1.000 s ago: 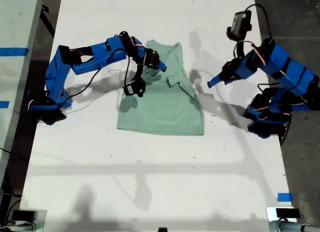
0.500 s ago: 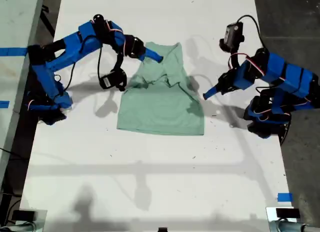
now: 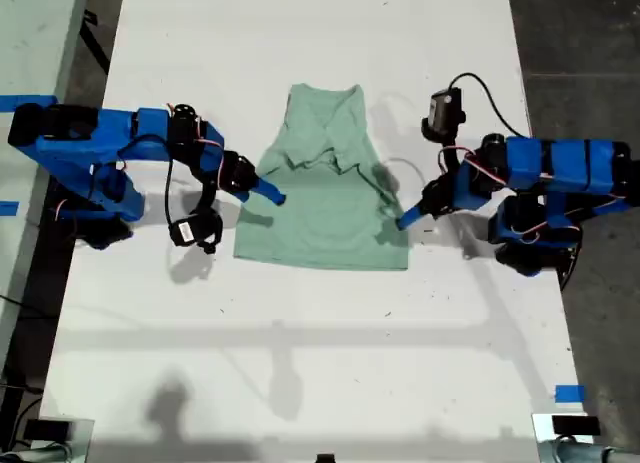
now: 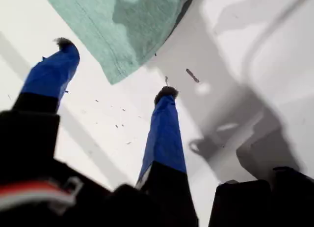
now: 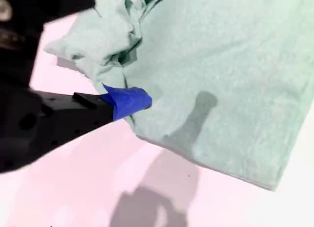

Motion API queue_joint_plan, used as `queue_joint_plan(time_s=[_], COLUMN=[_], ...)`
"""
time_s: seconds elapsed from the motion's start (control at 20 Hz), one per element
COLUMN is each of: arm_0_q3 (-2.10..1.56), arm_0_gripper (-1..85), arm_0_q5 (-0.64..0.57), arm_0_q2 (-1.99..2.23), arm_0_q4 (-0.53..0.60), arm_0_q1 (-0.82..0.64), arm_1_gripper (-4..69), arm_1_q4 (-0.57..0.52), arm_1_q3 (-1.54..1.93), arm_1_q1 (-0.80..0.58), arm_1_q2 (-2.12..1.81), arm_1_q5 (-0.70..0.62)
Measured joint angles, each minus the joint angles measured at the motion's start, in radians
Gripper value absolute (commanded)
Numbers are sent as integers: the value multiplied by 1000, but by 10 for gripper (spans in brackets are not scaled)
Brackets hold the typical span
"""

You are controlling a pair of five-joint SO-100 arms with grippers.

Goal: Fold tshirt

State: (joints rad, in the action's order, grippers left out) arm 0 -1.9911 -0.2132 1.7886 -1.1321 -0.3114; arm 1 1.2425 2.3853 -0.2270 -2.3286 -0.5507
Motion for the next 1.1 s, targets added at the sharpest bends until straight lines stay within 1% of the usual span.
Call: queue_joint_plan(time_s=[0.15,0.35,0.4,0.45,0.55,0.65,0.75,0.9,1.0,1.1], arm_0_q3=[-2,-2,-2,-2,-2,-3,-3,-3,-3,-3], arm_0_gripper=[319,320,320,320,320,321,320,319,320,321], arm_0_q5=[46,52,52,52,52,52,52,52,54,63], arm_0_q2=[0,0,0,0,-2,-6,-6,-6,-6,-6], arm_0_q4=[17,20,20,20,20,20,20,20,20,15], arm_0_q1=[41,41,41,41,41,41,41,41,41,41], arm_1_gripper=[304,284,259,217,90,43,-20,-22,-22,-22], arm_1_q4=[-127,-261,-282,-301,-331,-345,-347,-324,-219,-46], arm_1_q3=[104,120,118,104,54,-17,-44,-46,-92,-175], arm_1_q1=[5,5,-3,-11,-17,-23,-28,-31,-31,-23], arm_1_q2=[28,167,221,285,411,509,532,534,532,477], arm_1_q5=[29,31,26,25,17,8,-5,-9,-15,-29])
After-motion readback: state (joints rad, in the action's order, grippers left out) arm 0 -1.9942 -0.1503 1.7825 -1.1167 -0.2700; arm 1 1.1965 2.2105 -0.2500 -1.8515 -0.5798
